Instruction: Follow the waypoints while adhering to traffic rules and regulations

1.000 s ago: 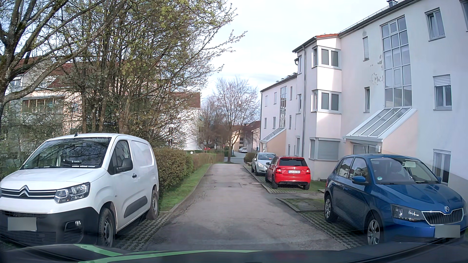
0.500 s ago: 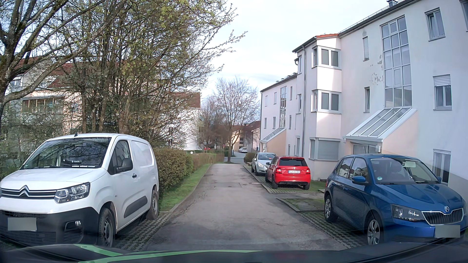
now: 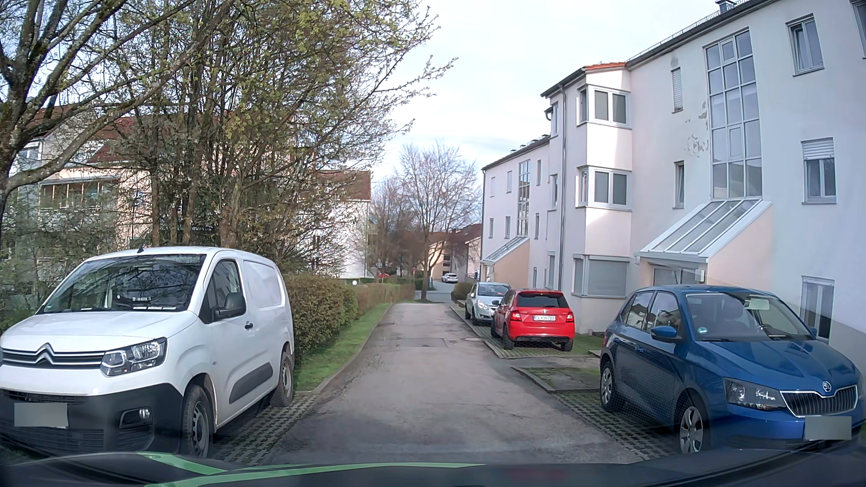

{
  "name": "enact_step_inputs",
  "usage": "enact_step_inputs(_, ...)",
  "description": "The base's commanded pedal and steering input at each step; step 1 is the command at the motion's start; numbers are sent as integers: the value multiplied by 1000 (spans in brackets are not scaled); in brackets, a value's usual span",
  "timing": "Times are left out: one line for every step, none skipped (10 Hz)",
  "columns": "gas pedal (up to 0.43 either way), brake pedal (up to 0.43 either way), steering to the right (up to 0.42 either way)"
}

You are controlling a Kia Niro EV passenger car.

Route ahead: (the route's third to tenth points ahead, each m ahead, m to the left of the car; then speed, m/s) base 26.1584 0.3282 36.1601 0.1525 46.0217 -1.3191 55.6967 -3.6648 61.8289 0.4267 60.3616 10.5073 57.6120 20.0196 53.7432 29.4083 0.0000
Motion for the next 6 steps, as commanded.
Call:
enact_step_inputs(0, 628, 6)
enact_step_inputs(0, 628, 6)
enact_step_inputs(0, 634, 6)
enact_step_inputs(0, 628, 6)
enact_step_inputs(0, 628, 6)
enact_step_inputs(0, 628, 6)
